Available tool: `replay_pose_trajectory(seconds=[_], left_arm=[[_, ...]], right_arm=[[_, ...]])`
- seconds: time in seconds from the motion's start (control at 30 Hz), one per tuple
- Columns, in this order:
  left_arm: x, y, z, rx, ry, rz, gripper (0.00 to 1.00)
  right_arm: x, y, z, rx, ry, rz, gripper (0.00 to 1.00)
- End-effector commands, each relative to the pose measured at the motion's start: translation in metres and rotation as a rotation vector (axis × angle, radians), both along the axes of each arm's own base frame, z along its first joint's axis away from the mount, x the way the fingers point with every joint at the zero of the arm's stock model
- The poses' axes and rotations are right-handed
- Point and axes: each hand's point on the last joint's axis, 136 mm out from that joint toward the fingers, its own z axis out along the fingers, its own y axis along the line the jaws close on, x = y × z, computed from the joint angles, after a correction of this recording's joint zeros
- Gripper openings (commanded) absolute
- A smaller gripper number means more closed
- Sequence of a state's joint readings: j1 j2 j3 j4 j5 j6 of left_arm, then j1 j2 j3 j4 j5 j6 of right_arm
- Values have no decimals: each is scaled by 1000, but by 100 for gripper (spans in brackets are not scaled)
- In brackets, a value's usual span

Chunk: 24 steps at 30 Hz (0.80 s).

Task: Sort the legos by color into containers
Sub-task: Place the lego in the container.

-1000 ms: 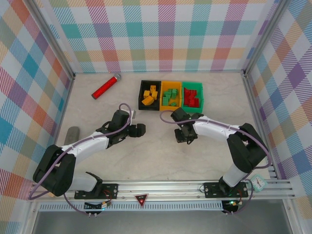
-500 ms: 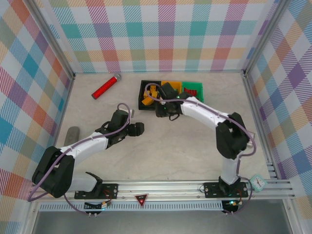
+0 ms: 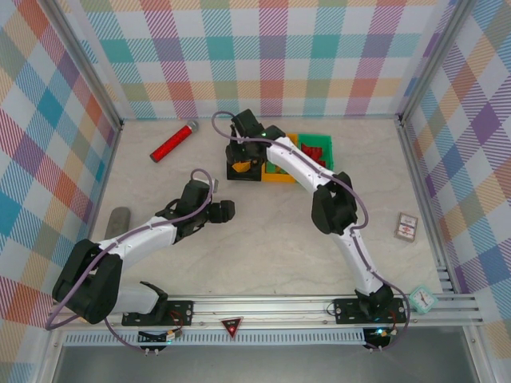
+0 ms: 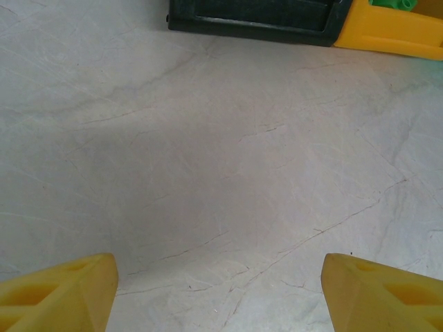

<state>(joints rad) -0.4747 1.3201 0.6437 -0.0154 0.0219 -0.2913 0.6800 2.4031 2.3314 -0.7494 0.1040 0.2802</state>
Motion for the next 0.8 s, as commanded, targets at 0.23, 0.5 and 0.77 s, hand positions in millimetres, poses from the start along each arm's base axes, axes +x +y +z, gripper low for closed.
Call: replay_pose_trajectory(seconds=[0.23,0.5,0.77], left_arm=[[1,3,2,-12,-16,11,78],[0,3,8,-29,-38,12,78],[-5,14,21,-27,-100,45,78]], right_arm=[[-37,-5,12,30,35,31,61],[-89,-28,15,39,7,45,62],[-137,-94,29,1,-101,-16,62]])
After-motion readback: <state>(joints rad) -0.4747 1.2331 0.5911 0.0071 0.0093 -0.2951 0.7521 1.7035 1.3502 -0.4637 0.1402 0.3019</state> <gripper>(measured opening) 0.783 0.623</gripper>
